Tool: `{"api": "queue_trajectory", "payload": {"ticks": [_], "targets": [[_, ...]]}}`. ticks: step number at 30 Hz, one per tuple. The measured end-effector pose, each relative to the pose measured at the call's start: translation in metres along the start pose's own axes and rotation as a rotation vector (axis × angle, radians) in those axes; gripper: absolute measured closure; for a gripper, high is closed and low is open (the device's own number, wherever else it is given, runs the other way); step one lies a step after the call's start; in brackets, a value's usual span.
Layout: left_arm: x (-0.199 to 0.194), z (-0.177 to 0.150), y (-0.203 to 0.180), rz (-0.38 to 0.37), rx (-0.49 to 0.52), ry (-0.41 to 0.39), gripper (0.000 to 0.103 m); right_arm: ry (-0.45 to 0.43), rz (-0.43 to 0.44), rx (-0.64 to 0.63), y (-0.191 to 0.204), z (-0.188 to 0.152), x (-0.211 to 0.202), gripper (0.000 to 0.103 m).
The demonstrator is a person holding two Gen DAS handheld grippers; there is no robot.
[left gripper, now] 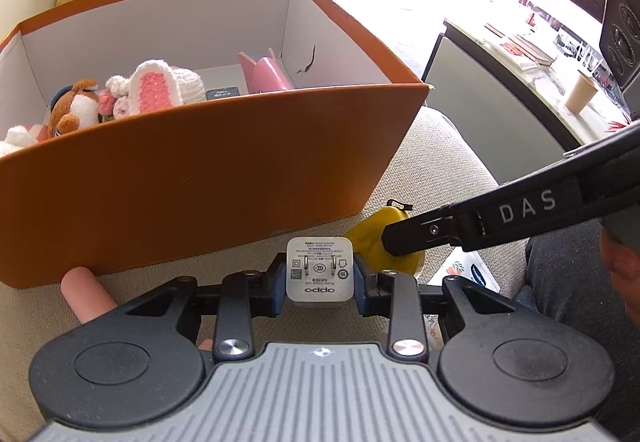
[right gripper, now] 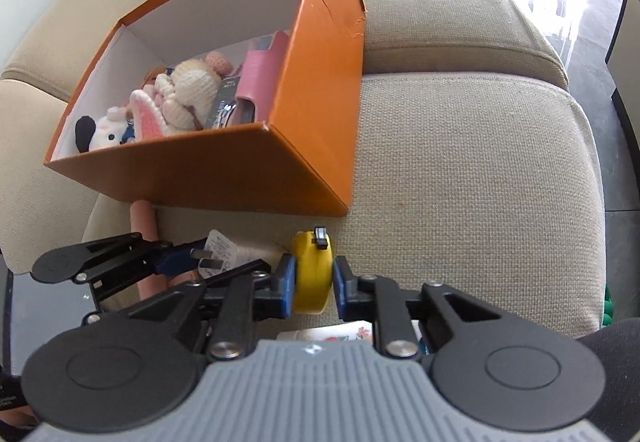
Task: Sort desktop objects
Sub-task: 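Close the right gripper on the yellow tape measure while the left holds the plug, then carry the charger plug and tape measure over the orange box with both grippers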
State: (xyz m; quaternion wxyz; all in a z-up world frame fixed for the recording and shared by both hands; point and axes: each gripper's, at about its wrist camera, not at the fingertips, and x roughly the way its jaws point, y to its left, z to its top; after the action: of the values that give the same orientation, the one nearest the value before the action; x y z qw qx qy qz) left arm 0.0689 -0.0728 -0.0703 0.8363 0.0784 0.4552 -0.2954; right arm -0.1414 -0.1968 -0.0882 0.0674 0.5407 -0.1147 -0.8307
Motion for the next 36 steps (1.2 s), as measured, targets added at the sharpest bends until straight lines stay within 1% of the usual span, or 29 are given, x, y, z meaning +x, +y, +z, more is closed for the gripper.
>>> {"api": "queue_trajectory", "payload": {"ticks": [5,12,16,20,23,27,29,30,31,34,36], "targets": [[-0.002,-0.001,0.004,-0.014,-0.015,-0.007,0.066,0.038,0.045,0.021,-0.001,-0.001,0.004,0.081],[-0.002,-0.003,0.006,-0.018,-0.022,-0.009,0.066,0.031,0.018,0.023,0.001,0.000,0.008,0.082],[-0.004,-0.002,0.007,-0.021,-0.036,-0.012,0.066,0.027,0.019,0.024,0.002,-0.002,0.007,0.082],[-0.017,0.001,0.005,-0.027,-0.050,-0.022,0.066,0.001,0.014,0.021,0.003,-0.003,-0.009,0.082],[-0.036,0.006,0.004,-0.069,-0.067,-0.043,0.066,-0.027,0.029,-0.001,0.004,-0.003,-0.034,0.082],[-0.067,0.021,0.002,-0.108,-0.066,-0.073,0.066,-0.069,0.033,-0.036,0.008,0.003,-0.069,0.082],[-0.080,0.033,0.000,-0.115,-0.054,-0.095,0.066,-0.107,0.038,-0.046,0.010,0.009,-0.088,0.082],[-0.086,0.040,-0.001,-0.119,-0.049,-0.108,0.066,-0.145,0.051,-0.059,0.013,0.017,-0.105,0.082],[-0.090,0.048,-0.001,-0.122,-0.044,-0.117,0.066,-0.145,0.051,-0.059,0.013,0.017,-0.105,0.082],[-0.093,0.080,0.002,-0.108,-0.049,-0.133,0.066,-0.193,0.071,-0.079,0.018,0.036,-0.123,0.082],[-0.090,0.101,0.006,-0.089,-0.069,-0.133,0.067,-0.240,0.046,-0.107,0.024,0.054,-0.131,0.082]]}}
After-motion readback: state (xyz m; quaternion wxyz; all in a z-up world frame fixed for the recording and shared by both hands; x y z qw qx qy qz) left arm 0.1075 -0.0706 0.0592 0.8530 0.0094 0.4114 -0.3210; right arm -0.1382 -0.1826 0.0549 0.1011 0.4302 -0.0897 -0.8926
